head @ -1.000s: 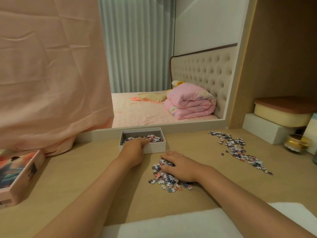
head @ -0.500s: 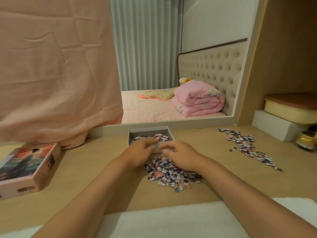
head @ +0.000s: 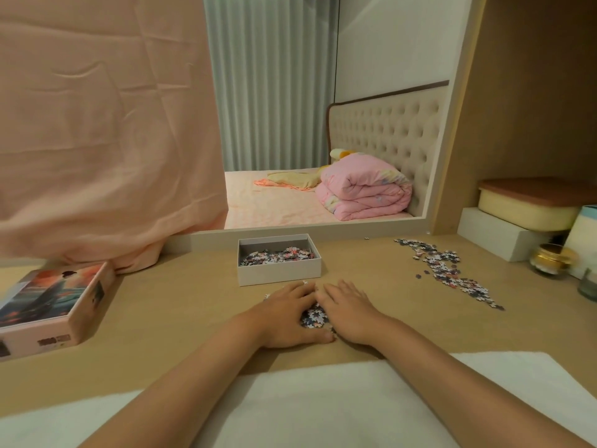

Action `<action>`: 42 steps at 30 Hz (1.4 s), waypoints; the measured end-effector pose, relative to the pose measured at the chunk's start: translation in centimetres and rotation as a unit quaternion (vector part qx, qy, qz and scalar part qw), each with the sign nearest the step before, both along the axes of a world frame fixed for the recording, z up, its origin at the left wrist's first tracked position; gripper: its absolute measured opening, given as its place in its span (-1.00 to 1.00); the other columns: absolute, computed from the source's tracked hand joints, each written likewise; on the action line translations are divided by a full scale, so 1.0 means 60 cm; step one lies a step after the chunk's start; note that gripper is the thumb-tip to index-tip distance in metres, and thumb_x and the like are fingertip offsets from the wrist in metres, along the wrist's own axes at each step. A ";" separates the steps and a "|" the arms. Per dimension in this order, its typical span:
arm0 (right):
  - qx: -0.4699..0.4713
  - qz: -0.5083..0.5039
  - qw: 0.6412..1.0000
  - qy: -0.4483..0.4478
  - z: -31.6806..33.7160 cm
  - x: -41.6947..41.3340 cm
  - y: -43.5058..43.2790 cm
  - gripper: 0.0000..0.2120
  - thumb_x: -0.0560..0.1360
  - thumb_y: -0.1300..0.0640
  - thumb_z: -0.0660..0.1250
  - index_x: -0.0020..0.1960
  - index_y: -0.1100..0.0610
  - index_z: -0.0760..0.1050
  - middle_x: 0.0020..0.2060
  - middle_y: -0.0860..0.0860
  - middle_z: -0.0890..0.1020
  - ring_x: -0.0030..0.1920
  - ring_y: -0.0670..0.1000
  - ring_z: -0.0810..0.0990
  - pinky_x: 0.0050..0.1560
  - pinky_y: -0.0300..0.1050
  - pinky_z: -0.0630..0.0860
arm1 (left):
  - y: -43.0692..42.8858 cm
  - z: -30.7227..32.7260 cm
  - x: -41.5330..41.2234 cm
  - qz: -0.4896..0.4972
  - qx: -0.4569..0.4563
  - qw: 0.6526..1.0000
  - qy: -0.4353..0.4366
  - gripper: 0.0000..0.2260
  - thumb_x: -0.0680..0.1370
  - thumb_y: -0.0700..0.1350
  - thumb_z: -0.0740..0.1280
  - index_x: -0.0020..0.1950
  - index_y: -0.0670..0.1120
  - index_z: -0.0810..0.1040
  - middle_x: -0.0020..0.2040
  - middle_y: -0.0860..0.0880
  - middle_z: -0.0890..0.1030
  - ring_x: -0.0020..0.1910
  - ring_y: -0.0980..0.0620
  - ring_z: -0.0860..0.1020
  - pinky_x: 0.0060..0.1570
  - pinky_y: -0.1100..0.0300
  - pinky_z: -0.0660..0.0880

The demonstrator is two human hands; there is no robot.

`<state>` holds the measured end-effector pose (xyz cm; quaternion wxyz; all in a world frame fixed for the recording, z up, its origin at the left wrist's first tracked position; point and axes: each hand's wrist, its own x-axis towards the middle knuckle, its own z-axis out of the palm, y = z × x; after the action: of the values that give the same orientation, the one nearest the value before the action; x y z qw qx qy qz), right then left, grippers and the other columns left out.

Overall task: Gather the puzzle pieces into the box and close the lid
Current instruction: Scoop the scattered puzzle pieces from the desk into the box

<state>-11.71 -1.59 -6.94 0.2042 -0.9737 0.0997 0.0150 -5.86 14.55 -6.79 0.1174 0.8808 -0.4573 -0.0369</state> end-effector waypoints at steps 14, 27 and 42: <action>0.306 -0.066 0.930 -0.191 0.047 0.047 0.070 -0.67 0.65 0.21 0.10 0.28 0.02 0.54 0.18 0.01 0.61 -0.23 -0.09 0.53 -0.23 -0.16 0.48 | 0.091 0.020 0.052 0.128 -0.221 0.964 -0.076 -0.53 0.60 0.13 0.25 0.49 0.06 0.38 0.48 0.06 0.37 0.47 0.08 0.24 0.48 0.06 0.17; -0.028 0.099 0.989 -0.110 0.087 0.118 0.021 -0.66 0.63 0.15 0.15 0.32 -0.01 0.57 0.27 0.00 0.60 0.11 0.01 0.57 0.14 -0.10 0.50 | 0.095 0.022 0.106 0.154 -0.140 0.977 -0.040 -0.55 0.63 0.14 0.19 0.51 0.11 0.32 0.52 0.11 0.32 0.54 0.07 0.12 0.48 0.09 0.09; -0.133 0.238 0.961 0.043 0.143 0.077 0.053 -0.59 0.42 -0.09 0.49 0.26 -0.13 0.57 0.08 -0.15 0.63 0.02 -0.08 0.61 0.02 -0.11 0.58 | 0.080 0.098 0.071 0.067 0.069 0.995 0.004 -0.63 0.48 0.16 0.40 0.26 0.12 0.55 0.04 0.10 0.54 -0.05 0.07 0.53 -0.05 0.12 0.50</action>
<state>-7.07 1.62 1.61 0.0587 -0.9862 -0.1251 0.0917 -1.62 19.37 -0.93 0.0605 0.9153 -0.3931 -0.0636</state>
